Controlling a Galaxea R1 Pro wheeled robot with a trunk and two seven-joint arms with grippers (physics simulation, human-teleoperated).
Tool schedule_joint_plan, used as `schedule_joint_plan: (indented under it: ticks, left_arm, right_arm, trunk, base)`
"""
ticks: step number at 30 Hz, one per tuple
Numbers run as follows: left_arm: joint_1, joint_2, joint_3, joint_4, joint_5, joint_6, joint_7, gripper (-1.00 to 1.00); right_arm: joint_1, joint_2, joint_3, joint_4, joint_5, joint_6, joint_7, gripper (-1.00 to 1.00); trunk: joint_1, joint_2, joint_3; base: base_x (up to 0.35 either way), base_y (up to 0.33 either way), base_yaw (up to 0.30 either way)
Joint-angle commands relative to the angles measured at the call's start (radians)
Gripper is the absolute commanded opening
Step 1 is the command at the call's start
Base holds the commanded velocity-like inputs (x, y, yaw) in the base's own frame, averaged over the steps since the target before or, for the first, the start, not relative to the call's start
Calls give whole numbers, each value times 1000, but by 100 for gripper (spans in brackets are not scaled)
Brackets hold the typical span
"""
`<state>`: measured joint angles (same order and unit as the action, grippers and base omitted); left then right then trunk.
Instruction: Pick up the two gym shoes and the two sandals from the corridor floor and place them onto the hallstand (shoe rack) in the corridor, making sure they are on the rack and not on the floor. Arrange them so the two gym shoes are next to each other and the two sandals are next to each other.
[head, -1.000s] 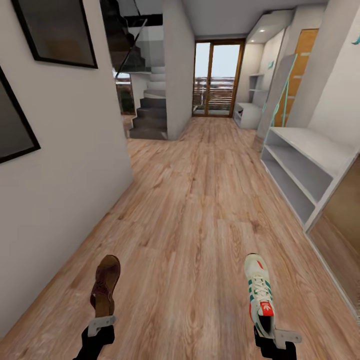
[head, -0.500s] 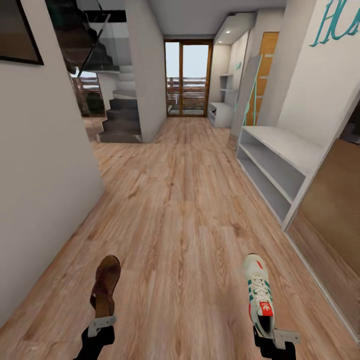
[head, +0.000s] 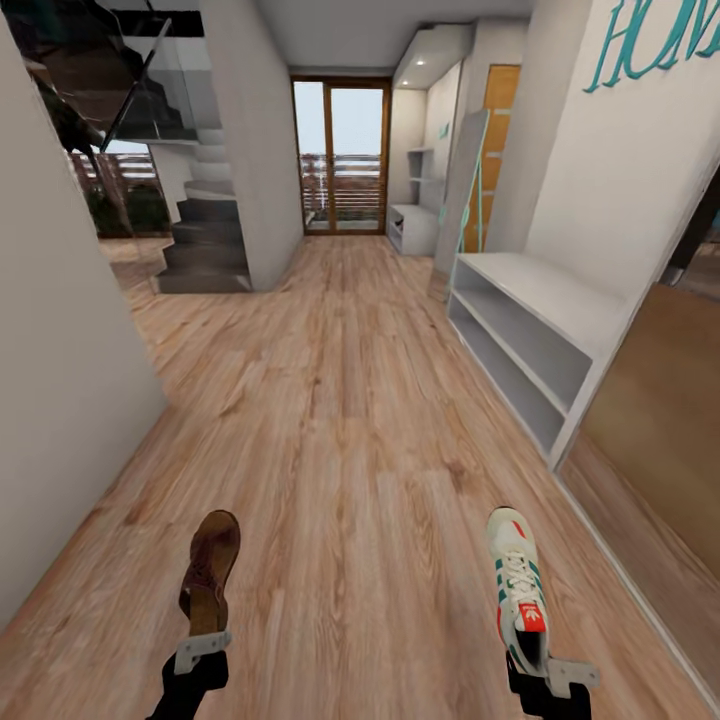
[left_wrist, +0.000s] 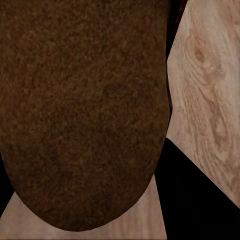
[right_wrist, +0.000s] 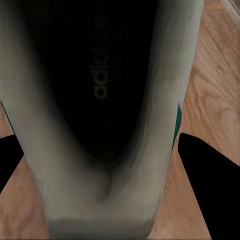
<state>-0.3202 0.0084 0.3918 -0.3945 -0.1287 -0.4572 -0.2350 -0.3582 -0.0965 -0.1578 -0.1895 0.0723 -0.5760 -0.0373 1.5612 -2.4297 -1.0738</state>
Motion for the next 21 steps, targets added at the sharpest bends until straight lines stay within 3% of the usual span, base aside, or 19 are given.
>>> schedule_joint_plan:
  ticks: [1, 7, 11, 16, 21]
  left_arm:
    - [4, 1, 12, 2, -10, -4, 1, -100]
    - [55, 7, 64, -4, -10, -6, 25, -100]
    - [77, 29, 144, -4, -7, -7, 28, -100]
    - [79, 31, 163, -6, -9, -7, 25, -100]
    - [79, 30, 162, -3, -13, -7, 17, -100]
  right_arm:
    - [-1, 0, -3, 1, 8, -3, -5, -100]
    - [-1, 0, -3, 0, 9, -3, -4, -100]
    - [-1, 0, -3, -1, 9, -3, -4, -100]
    - [-1, 0, -2, -1, 9, -3, -4, -100]
    - [-1, 0, -2, -1, 9, -3, -4, -100]
  trunk:
    - [0, 0, -1]
    - [0, 0, -1]
    - [0, 0, -1]
    - [0, 0, -1]
    - [0, 0, -1]
  base:
    - [339, 0, -8]
    - [339, 0, -2]
    - [340, 0, 0]
    - [340, 0, 24]
    - [340, 0, 193]
